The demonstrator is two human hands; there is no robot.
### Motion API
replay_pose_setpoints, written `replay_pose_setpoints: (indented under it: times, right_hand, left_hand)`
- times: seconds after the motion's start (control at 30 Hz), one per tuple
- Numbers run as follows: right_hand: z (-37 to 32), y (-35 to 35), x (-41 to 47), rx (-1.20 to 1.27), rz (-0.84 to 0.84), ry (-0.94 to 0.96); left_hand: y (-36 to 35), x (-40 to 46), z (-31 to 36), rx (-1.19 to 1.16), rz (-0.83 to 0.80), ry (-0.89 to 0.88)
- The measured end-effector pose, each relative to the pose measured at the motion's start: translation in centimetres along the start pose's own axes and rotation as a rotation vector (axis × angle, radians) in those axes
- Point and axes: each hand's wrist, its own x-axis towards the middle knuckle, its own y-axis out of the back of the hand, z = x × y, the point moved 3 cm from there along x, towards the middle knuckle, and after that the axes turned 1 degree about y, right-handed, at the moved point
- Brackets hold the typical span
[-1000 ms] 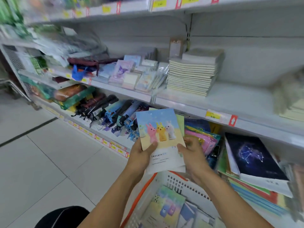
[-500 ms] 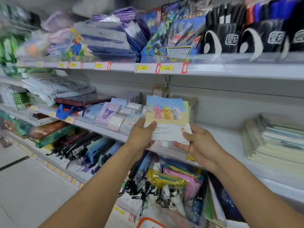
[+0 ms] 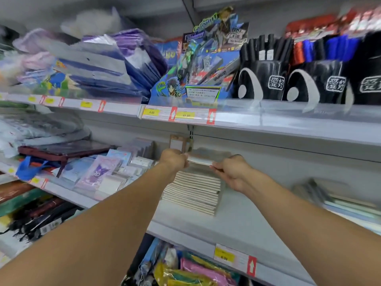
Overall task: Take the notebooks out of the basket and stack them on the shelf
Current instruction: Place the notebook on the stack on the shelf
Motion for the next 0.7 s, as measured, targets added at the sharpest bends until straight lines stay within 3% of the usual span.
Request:
replay_pose_setpoints:
  times: [0.17, 0.43, 0.7]
  right_hand:
    - [1.8, 1.8, 4.3, -0.266, 0.074, 0.043]
    - [3.4, 3.8, 7.5, -0.602, 0.164, 0.232]
    - [4.0, 3.9, 7.8, -0.809, 0.185, 0.377]
  left_hand:
    - [-0.7, 2.4, -0.9, 0.192, -0.162, -0.048]
    - [-1.2, 6.6, -2.1, 0.605, 0.015, -0.209]
    - [-2.0, 8.6, -2.2, 0.752, -0.042, -0.188]
